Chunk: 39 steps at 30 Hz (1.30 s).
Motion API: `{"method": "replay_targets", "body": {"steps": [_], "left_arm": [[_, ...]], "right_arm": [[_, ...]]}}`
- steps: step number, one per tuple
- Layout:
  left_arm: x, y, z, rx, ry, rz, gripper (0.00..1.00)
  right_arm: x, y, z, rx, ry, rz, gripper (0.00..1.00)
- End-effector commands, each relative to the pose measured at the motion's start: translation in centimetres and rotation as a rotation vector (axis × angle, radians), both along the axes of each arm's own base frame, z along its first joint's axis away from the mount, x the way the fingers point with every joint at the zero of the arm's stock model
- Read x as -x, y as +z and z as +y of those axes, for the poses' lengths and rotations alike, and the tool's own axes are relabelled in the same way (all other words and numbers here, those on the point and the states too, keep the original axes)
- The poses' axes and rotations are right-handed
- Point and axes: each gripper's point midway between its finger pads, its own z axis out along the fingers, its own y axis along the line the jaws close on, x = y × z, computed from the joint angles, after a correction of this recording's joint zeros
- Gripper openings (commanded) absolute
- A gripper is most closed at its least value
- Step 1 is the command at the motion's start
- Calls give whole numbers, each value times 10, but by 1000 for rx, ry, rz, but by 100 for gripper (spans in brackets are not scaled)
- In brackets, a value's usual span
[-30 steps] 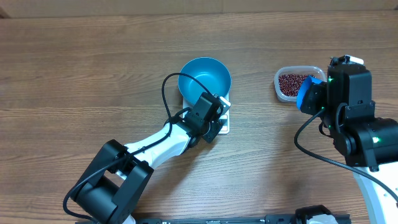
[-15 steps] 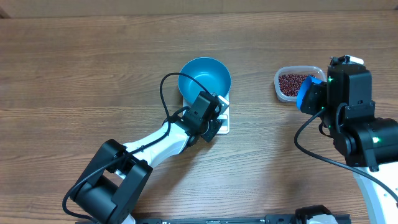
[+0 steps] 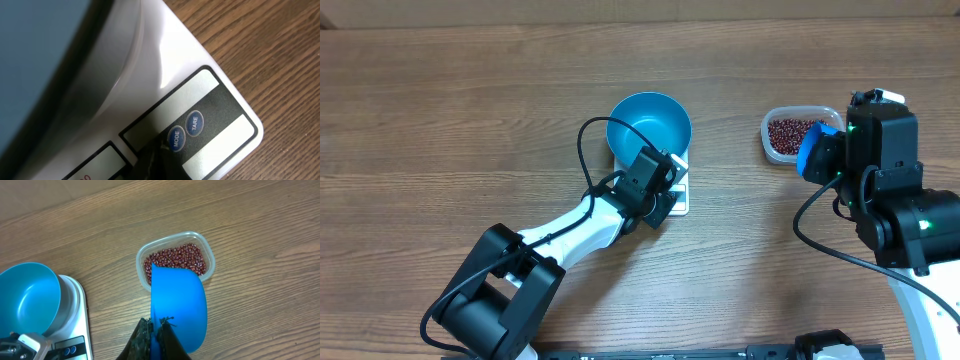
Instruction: Scoop item into bowl and weigh 150g on scale
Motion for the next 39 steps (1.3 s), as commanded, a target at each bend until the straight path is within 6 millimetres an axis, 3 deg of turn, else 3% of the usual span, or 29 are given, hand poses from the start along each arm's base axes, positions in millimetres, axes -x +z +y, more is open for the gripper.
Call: {"method": "replay_targets", "body": {"steps": [1,9,23,30,34,36,37,39], "left_arm": [[5,-14,6,-32,3,41,4],[11,-10,-4,-68,-35,-2,4],[10,7,-3,-62,-27,-33,4],[17,47,2,-26,-21,-65,4],[29,86,10,20,-11,-93,5],[35,96,13,32,-10,-91,26],[39,99,15,35,-16,-84,94],[46,103,19,32,-20,-70,100]], "right_arm": [[-3,12,-4,5,-12,-35,4],[-3,13,-4,5,-13,-35,4],[-6,14,-3,3,-12,-47,4],[-6,14,-3,3,-13,-46,4],[-6,13,-3,3,-12,-43,4],[-6,13,-3,3,-12,-43,4],[-6,13,-3,3,-12,-43,4],[-7,13,-3,3,-12,-42,4]]}}
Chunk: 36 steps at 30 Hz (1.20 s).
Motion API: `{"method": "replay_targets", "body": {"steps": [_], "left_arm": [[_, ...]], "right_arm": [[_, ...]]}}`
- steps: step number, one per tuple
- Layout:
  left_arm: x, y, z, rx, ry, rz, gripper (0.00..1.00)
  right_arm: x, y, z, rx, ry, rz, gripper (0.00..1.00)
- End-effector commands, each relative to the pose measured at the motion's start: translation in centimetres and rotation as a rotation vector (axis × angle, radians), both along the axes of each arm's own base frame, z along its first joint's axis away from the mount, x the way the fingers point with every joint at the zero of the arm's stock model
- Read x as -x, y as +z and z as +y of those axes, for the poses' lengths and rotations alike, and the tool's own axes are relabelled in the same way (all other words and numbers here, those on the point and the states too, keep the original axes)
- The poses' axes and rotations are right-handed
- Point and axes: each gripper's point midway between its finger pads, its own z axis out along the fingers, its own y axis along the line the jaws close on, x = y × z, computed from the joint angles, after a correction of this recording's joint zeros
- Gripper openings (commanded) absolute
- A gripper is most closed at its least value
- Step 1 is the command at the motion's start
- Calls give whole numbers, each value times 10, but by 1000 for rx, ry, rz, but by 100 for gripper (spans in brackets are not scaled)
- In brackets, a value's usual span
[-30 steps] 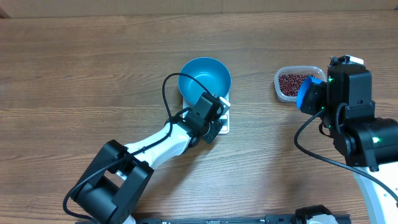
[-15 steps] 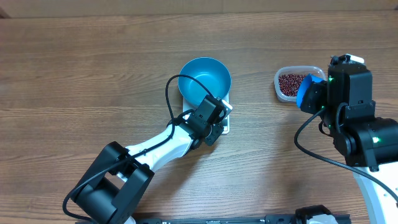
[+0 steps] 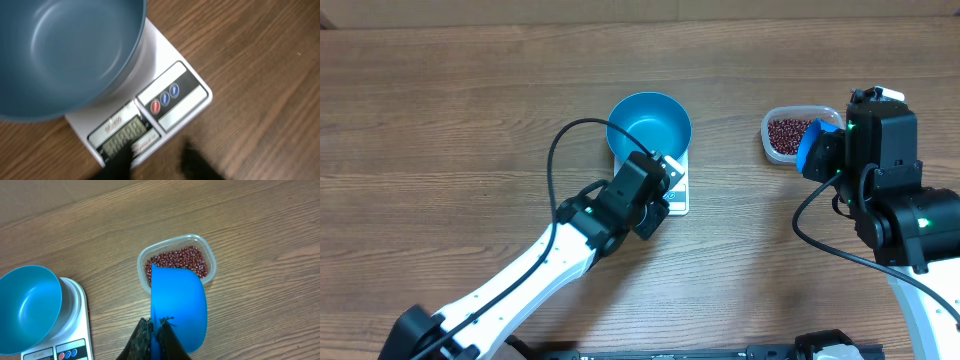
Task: Scoop item into bowl and weigh 150g on scale
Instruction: 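Lift the left gripper back from the scale's buttons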
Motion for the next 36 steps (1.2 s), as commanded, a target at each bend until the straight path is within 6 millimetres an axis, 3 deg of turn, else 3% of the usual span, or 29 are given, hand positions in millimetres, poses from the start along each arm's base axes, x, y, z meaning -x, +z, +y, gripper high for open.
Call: {"method": "replay_targets", "body": {"steps": [1,10,24,36], "left_arm": [[13,13,5,23,3,17,100],[20,16,13,21,28,42,100],[38,65,45,27,75,-63,100],[37,65,46,25,78,-67,99]], "right_arm": [[-3,12,-3,5,-12,-32,4],[-10,0,-3,12,-12,7,4],[-15,-2,-1,4,-14,10,4],[-14,-2,-1,1,-17,10,4]]}}
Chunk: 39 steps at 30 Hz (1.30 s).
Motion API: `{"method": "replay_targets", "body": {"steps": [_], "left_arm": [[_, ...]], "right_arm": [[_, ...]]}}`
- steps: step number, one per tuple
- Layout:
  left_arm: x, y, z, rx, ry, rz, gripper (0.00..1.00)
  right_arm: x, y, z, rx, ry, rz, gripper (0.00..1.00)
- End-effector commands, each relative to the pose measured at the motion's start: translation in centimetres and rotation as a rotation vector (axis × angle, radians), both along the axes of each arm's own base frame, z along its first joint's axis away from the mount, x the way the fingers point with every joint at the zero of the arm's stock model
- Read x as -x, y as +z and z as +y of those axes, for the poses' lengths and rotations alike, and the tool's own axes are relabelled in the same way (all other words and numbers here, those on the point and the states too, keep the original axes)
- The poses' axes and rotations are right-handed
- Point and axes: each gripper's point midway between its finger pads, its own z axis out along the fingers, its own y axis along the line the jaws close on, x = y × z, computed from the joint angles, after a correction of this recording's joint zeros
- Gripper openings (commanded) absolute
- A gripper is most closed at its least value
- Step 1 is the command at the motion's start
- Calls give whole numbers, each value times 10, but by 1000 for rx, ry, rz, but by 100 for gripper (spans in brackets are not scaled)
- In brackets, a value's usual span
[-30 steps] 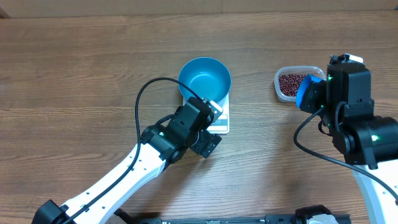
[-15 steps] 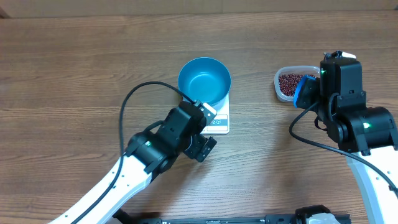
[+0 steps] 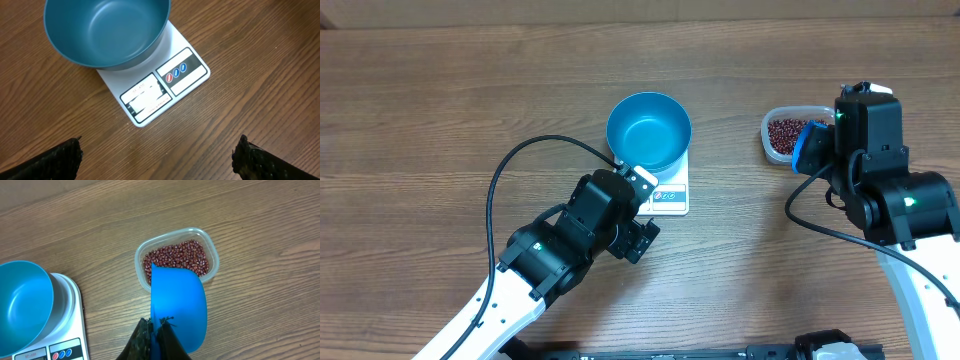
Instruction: Scoop item into bowl and weigh 150g on scale
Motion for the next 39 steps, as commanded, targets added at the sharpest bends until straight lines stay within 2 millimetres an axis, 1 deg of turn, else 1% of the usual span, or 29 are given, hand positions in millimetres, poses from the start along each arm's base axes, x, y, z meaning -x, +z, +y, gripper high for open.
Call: {"method": "replay_targets", "body": {"steps": [1,10,15,18,22,24,28,33,37,39], "left_arm": [[-1,2,2,2,16,-8,100],[0,1,3,-1,16,-6,100],[9,-8,10,-30,32,48,100],[8,-4,9,-32,7,24,99],[7,12,5,3,-24,-37,99],[8,14,6,11,-28,-51,99],[14,6,11,4,-29,-41,100],[19,-2,6,56,-51,-52,100],[21,-10,9,51,-51,-48,100],[23,-17,10,46,-51,-40,100]], "right_arm": [[-3,14,-3,-6,-17,-43,4],[-3,14,-2,-19,-21,-44,4],[-3,14,-2,-21,-23,-44,4],[-3,14,-2,-21,-23,-44,4],[-2,13,-2,-20,-23,-40,4],[-2,13,-2,-20,-23,-37,4],[-2,13,-2,-21,-24,-38,4],[-2,13,-2,-20,-23,-37,4],[-2,13,-2,-20,-23,-37,4],[-2,13,-2,-20,-23,-37,4]]}}
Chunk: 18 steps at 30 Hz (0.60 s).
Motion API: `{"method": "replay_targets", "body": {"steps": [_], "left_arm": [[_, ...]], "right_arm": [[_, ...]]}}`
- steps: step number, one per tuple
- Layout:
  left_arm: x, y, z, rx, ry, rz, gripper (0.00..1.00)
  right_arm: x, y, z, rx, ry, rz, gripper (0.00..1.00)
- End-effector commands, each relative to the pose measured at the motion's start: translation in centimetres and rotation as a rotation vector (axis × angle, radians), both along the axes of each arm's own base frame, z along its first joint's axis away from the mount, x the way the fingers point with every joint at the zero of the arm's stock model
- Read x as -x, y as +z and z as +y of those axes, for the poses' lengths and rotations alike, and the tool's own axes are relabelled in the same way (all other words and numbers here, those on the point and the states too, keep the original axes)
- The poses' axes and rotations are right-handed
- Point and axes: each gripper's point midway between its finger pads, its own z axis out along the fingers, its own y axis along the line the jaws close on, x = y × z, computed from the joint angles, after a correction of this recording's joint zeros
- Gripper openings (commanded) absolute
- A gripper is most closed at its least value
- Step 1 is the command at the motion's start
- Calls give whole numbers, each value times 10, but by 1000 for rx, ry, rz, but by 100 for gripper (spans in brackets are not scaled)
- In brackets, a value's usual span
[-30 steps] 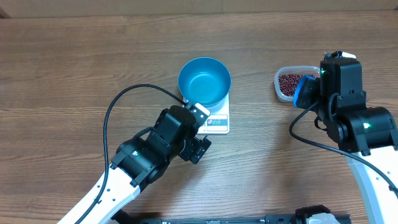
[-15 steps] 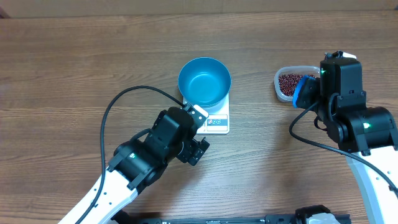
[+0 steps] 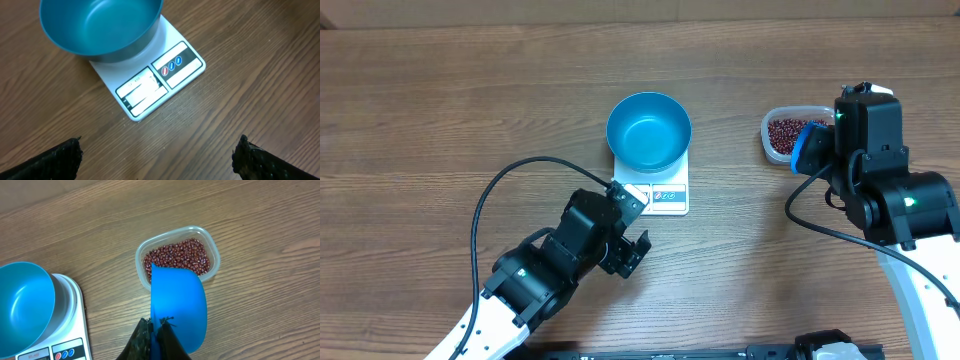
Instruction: Scoop item into bowl and weigh 150g on scale
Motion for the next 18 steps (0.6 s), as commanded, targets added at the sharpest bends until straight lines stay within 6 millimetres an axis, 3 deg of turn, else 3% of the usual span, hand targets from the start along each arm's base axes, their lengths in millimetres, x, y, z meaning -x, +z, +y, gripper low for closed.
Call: {"method": "replay_targets", "body": {"steps": [1,18], "left_arm": [[6,-8,0,4,-22,7,100],[-1,-11,5,-17,10,-22,100]], "right_arm": [[-3,13,-2,-7,-12,-38,4],[-3,13,-2,-7,-12,-38,4]]}}
